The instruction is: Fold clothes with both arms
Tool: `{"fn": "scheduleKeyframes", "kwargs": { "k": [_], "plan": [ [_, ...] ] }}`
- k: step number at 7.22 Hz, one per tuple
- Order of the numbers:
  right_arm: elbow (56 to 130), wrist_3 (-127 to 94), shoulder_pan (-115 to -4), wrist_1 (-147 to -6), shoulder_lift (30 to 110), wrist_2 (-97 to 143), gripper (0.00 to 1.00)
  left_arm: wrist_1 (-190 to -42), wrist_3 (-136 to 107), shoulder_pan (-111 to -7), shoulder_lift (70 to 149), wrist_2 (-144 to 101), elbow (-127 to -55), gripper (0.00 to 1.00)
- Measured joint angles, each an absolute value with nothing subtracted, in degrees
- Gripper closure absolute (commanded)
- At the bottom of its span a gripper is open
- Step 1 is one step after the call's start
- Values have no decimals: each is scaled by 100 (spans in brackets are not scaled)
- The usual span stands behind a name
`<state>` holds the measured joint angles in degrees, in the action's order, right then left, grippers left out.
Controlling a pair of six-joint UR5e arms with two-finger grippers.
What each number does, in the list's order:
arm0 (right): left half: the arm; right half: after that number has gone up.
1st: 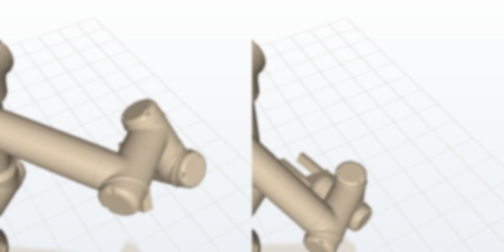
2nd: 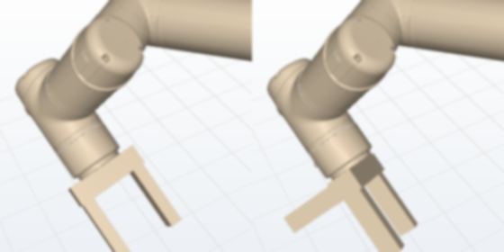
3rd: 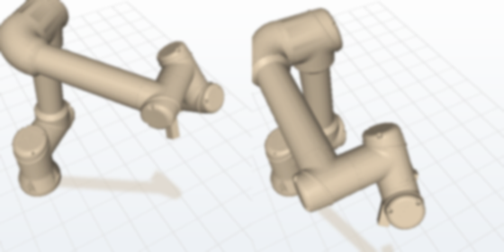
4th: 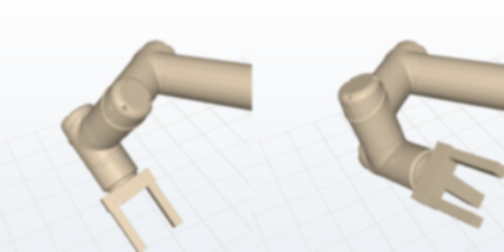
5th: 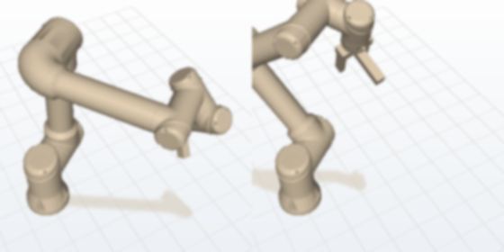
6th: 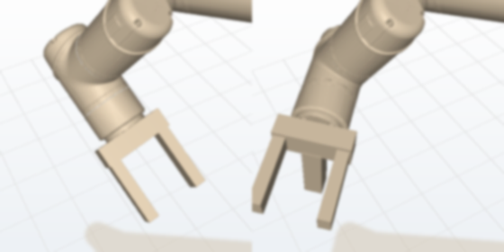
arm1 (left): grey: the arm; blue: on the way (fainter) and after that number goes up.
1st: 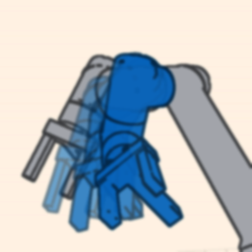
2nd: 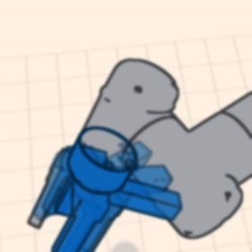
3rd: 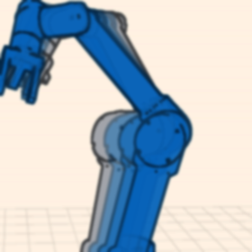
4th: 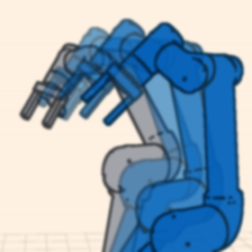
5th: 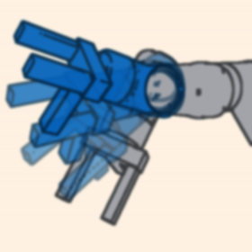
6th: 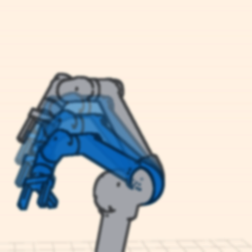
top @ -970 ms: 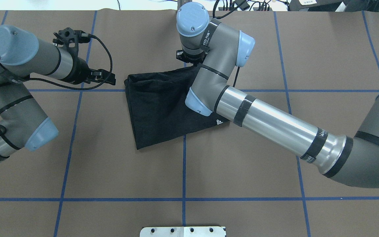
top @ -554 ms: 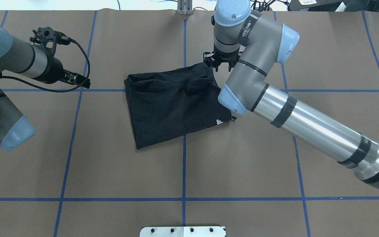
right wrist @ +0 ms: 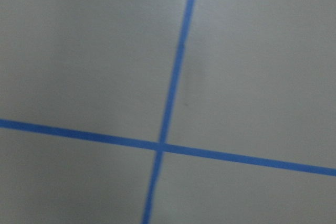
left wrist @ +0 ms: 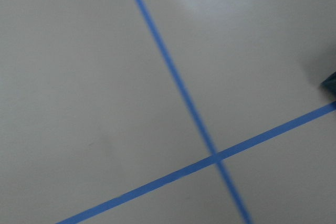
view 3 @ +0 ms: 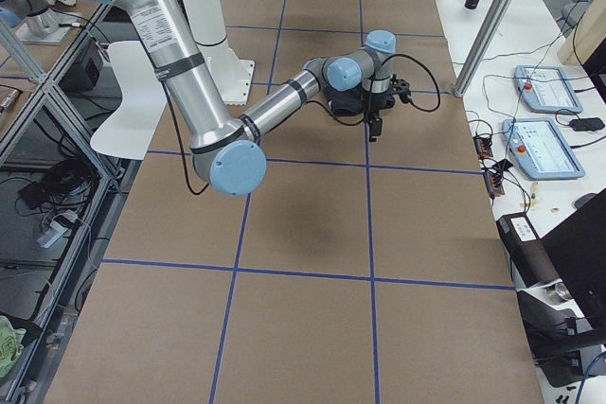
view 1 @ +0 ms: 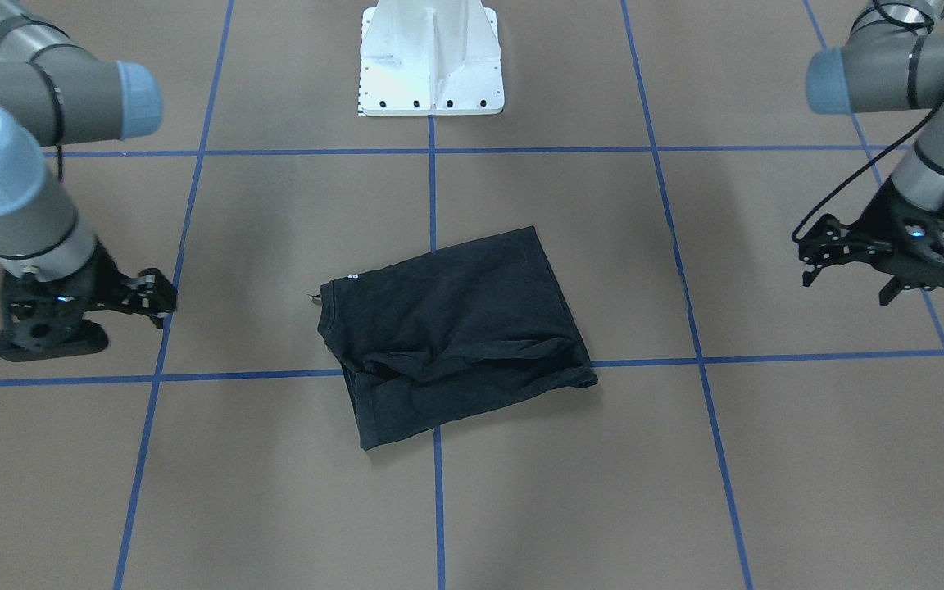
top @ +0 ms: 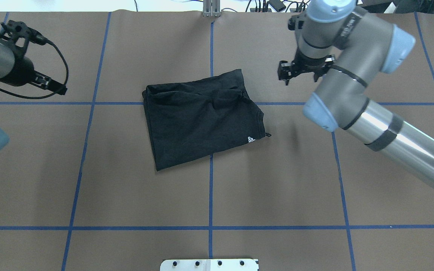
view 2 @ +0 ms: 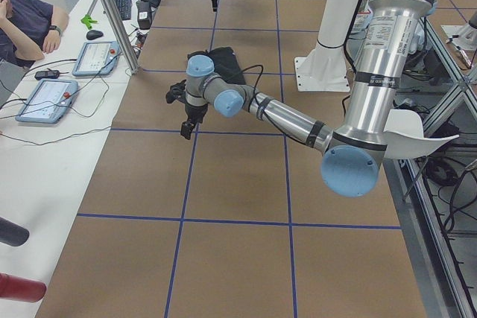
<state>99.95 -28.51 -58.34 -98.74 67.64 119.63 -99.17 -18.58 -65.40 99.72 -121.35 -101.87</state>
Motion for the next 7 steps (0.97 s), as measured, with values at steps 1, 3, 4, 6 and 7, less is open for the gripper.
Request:
{"fn": "scheduleKeyframes", "kwargs": {
  "k": [1,3,4,6,7],
  "plan": [
    [10103,-2102,-6246,-9889,7234,12184,1,-9447,-1691,-6839,9876,-12209,-10091,0],
    [10126,-834,-7060,-9879,8069,12501,1,-8832,-838,-7609,9757,-12268,-9787,0],
    [10117,-223,-7439,-9867,8466,12554,0,-8645,-489,-8023,9685,-12371,-9585,0],
    [10088,665,-8096,-9887,9066,12578,0,-8556,-122,-8672,9294,-12730,-9422,0],
    [10067,801,-8311,-9891,9279,12601,0,-8562,51,-8918,9032,-12940,-9421,0]
  ]
}}
